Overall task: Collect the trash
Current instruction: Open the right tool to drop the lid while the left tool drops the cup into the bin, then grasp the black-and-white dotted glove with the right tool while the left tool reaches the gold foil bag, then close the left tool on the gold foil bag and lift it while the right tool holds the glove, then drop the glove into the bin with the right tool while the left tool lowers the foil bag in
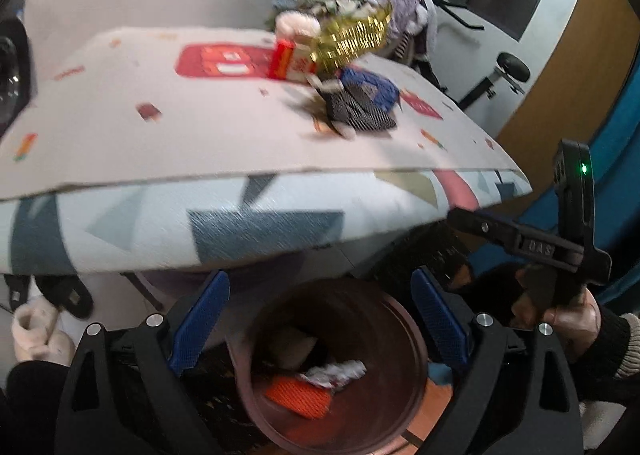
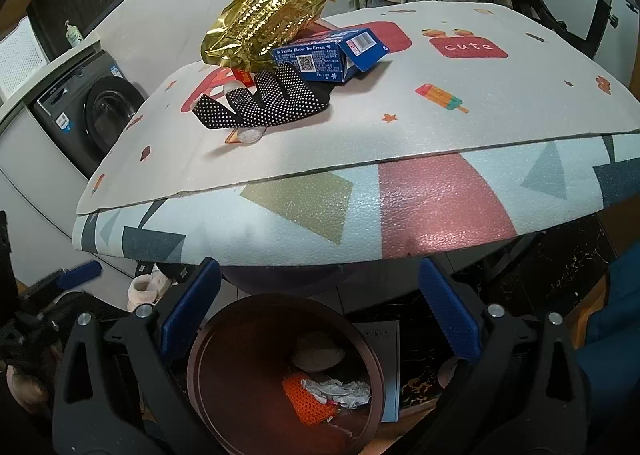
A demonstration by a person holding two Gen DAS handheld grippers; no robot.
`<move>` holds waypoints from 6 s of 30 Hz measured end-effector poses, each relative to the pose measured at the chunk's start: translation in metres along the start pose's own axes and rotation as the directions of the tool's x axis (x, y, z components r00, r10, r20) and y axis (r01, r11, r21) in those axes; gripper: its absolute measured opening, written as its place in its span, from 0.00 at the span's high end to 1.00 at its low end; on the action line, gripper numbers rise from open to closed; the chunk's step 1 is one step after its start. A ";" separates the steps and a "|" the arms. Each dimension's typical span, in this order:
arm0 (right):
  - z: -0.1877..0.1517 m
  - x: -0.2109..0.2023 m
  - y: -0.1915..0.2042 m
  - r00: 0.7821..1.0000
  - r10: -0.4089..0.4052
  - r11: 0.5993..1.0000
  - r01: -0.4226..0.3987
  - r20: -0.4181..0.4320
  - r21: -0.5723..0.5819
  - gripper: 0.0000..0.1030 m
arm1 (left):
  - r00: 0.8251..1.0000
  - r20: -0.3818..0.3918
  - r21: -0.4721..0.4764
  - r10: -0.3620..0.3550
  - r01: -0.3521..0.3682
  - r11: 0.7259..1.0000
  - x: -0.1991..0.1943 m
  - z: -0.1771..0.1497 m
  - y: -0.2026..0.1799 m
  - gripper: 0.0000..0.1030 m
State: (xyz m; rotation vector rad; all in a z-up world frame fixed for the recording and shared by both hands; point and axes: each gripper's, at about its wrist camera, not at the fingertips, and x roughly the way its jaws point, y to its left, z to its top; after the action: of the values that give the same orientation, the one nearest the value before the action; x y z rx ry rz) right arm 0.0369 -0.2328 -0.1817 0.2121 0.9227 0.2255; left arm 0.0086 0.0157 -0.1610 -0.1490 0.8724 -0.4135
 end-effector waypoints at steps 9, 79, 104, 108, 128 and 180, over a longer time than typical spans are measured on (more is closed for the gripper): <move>-0.001 0.001 0.003 1.000 -0.005 1.000 0.005 -0.004 -0.013 0.06 | 0.991 0.080 0.010 0.103 -0.104 0.994 -0.014 0.006 0.005 0.08; 0.157 -0.108 -0.016 0.902 0.032 0.993 0.022 0.431 -0.119 0.91 | 0.996 0.093 0.010 0.007 -0.008 1.000 0.020 0.101 0.004 0.06; 0.128 -0.115 -0.076 0.897 -0.068 0.998 0.067 0.436 0.018 0.91 | 0.982 -0.050 0.426 0.184 -0.146 0.893 0.172 0.151 -0.101 0.69; 0.123 -0.114 -0.072 0.905 -0.050 0.999 0.054 0.423 0.004 0.91 | 0.993 -0.031 0.393 0.112 -0.091 0.915 0.144 0.158 -0.098 0.77; 0.076 -0.123 0.026 0.953 0.107 0.974 -0.044 0.284 -0.221 0.91 | 0.999 0.030 0.183 -0.010 0.004 0.983 -0.020 0.107 -0.032 0.83; 0.002 -0.042 0.020 0.991 -0.011 0.956 0.050 0.132 -0.290 0.06 | 0.982 -0.122 0.176 -0.141 0.161 0.971 -0.023 0.019 -0.037 0.83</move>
State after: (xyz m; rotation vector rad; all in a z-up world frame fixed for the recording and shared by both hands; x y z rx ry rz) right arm 0.0116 -0.2256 -0.1432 -0.0614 0.7527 0.3131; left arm -0.0009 -0.0098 -0.1218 -0.0207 0.9281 -0.6481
